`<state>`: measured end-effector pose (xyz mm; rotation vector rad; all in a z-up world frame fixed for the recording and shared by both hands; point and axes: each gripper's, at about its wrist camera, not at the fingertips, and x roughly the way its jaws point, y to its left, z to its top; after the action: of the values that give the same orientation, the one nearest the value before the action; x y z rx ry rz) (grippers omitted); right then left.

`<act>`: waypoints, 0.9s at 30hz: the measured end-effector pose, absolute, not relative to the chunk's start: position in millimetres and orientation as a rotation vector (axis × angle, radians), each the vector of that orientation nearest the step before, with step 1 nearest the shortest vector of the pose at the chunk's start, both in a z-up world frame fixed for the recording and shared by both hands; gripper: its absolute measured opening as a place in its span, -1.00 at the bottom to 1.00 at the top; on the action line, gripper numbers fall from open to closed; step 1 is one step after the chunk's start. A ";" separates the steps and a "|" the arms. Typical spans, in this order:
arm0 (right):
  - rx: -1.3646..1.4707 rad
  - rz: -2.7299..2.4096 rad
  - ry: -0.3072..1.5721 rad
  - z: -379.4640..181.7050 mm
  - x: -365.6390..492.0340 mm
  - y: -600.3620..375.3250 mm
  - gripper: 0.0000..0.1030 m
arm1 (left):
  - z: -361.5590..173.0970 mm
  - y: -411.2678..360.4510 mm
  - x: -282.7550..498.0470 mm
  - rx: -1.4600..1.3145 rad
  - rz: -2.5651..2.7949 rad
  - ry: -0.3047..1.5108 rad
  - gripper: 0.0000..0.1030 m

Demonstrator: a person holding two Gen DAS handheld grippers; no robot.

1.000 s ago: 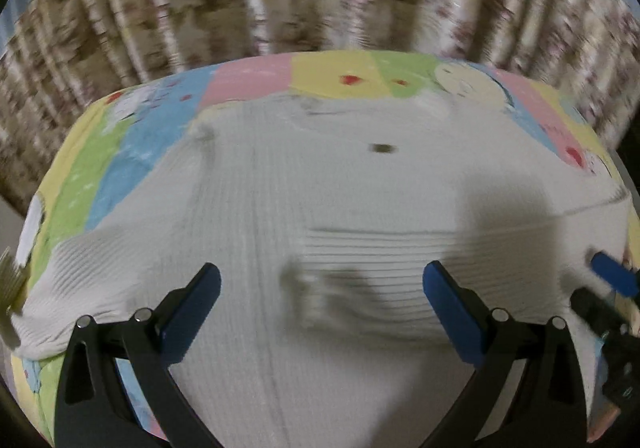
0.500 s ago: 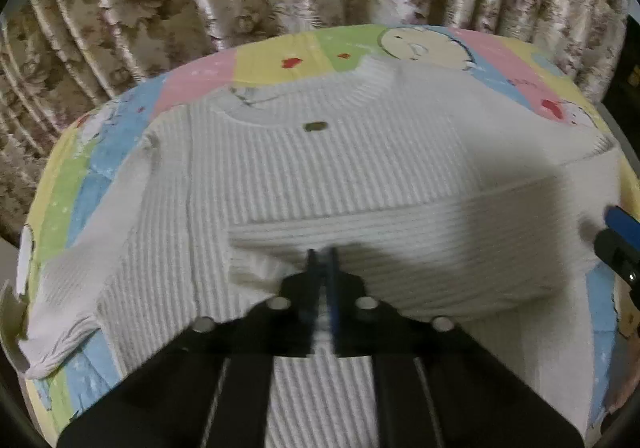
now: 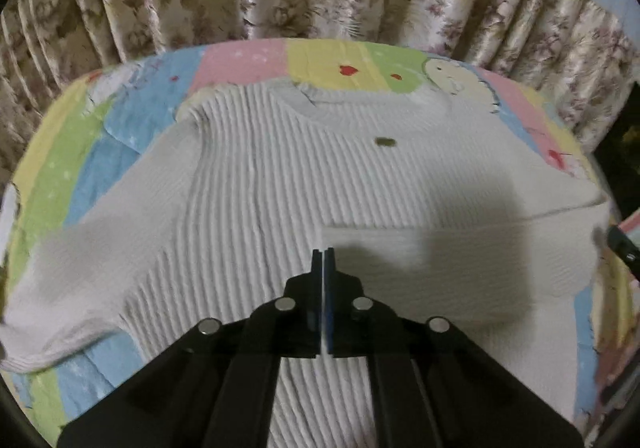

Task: Fold small clothes
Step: 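Grasp the cuff of the other sleeve with the left gripper, then fold the held sleeve across the sweater body and open the left gripper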

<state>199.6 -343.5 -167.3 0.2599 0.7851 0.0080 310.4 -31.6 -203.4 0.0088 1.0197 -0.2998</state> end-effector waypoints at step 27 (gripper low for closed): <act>0.277 0.008 0.788 -175.4 186.3 -338.0 0.34 | -207.2 -29.2 291.4 -0.216 -0.302 1.047 -0.73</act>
<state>186.3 -338.0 -175.4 0.2769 0.7878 0.0085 291.4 -29.2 -207.2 -0.2162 1.0467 -0.3020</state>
